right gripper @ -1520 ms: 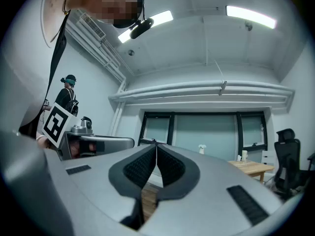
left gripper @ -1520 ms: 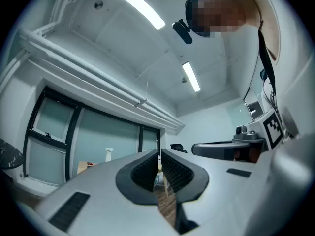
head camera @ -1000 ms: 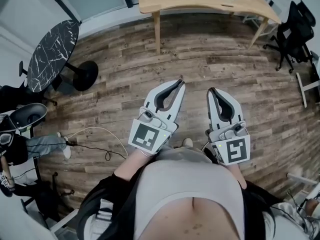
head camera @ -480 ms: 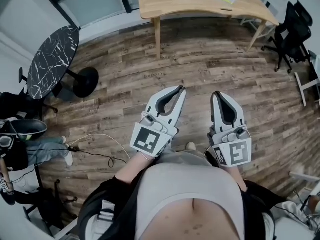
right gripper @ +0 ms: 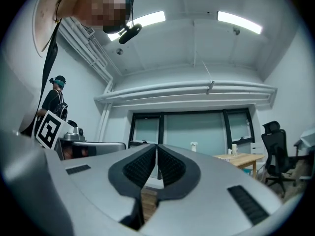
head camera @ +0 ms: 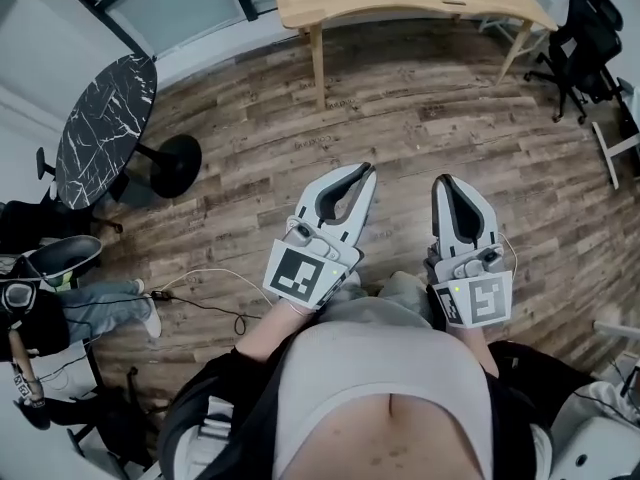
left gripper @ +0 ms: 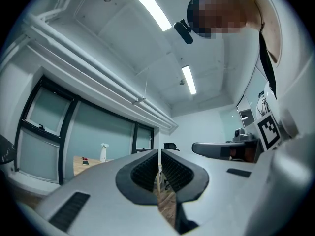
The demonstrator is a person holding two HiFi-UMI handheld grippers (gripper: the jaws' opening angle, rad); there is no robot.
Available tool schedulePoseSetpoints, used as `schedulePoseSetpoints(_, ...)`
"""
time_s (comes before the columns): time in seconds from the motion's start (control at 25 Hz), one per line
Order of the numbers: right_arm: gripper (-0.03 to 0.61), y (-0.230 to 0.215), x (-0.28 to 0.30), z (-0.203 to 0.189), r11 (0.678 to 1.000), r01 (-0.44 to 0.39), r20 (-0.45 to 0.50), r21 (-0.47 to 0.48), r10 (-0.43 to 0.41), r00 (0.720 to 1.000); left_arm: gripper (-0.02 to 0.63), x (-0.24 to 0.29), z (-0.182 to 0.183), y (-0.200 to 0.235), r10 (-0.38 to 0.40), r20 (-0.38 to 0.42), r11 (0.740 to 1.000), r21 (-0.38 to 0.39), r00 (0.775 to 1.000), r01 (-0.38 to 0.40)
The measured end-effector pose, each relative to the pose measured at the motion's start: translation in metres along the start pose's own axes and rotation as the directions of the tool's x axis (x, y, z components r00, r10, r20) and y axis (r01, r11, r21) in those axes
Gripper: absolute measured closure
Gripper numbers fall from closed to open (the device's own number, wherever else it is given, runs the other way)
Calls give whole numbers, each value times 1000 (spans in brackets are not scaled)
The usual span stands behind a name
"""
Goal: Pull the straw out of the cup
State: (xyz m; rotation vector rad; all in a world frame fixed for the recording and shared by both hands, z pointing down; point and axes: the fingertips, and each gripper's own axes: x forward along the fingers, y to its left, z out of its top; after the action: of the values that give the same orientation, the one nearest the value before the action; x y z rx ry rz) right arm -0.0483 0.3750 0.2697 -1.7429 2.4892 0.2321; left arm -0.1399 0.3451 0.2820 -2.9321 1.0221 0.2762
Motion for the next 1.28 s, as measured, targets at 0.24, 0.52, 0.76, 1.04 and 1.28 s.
schedulePoseSetpoints(0.24, 547, 14, 3, -3, 1000, 0, -1, -8, 0, 1000, 605, -2, -7, 6, -25, 3, 1000, -19, 1000, 25)
schedulePoseSetpoints(0.52, 548, 5, 20, -9, 1000, -18, 7, 9, 18, 1000, 606, 12, -15, 19, -14, -6, 1000, -15, 1000, 14)
schedulePoseSetpoints(0.76, 548, -14, 56, -17, 998, -66, 13, 24, 65, 998, 605, 44, -20, 41, 9, -6, 1000, 4, 1000, -9)
schedulePoseSetpoints(1.04, 547, -74, 109, -26, 995, -102, 18, 22, 101, 995, 605, 115, -28, 70, 36, 1, 999, 16, 999, -36)
schedulePoseSetpoints(1.28, 548, -132, 151, -26, 988, -151, 32, 18, 151, 988, 606, 181, -24, 88, 92, 32, 995, 37, 995, -94)
